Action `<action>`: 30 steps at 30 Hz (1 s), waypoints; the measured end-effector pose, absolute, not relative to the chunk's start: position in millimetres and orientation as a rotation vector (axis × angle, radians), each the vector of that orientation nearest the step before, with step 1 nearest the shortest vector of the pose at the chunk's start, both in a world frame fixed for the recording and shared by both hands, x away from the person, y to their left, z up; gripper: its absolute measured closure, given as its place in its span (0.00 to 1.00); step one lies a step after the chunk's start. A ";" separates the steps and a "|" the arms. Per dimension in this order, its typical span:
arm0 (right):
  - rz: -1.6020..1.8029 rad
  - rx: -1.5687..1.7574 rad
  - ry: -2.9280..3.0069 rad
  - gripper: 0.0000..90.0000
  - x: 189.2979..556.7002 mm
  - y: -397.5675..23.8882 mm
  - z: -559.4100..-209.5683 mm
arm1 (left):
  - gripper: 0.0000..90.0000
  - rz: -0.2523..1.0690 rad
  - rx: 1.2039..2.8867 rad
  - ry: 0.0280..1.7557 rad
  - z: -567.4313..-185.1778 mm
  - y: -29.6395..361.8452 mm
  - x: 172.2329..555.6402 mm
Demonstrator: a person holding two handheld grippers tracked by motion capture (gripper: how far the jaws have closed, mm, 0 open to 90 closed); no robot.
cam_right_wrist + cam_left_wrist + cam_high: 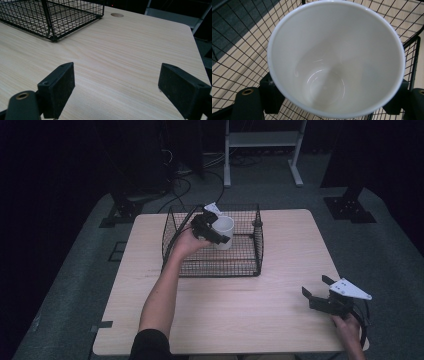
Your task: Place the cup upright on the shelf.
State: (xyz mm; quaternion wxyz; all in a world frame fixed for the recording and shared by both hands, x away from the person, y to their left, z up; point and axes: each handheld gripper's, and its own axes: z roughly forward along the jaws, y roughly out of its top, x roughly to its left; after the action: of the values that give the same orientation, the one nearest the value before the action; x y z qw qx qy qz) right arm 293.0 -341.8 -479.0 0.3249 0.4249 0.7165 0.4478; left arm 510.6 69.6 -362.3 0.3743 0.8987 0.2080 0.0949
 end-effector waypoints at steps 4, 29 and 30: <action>1.174 1.113 1.879 0.15 292.8 -341.7 -478.9 | 0.24 0.243 2.301 0.543 -365.5 69.3 512.8; 1.180 1.108 1.879 0.15 292.5 -341.7 -478.6 | 0.24 0.191 2.372 0.561 -389.5 56.6 521.5; 1.180 1.108 1.880 0.15 292.3 -341.5 -478.6 | 0.24 0.190 2.369 0.563 -390.8 56.2 521.4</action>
State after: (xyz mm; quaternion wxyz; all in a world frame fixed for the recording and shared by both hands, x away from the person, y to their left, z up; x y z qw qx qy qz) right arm 292.3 -341.5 -478.6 0.3242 0.4225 0.7169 0.4499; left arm 521.4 56.2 -390.8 0.3428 0.9112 0.2165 0.0730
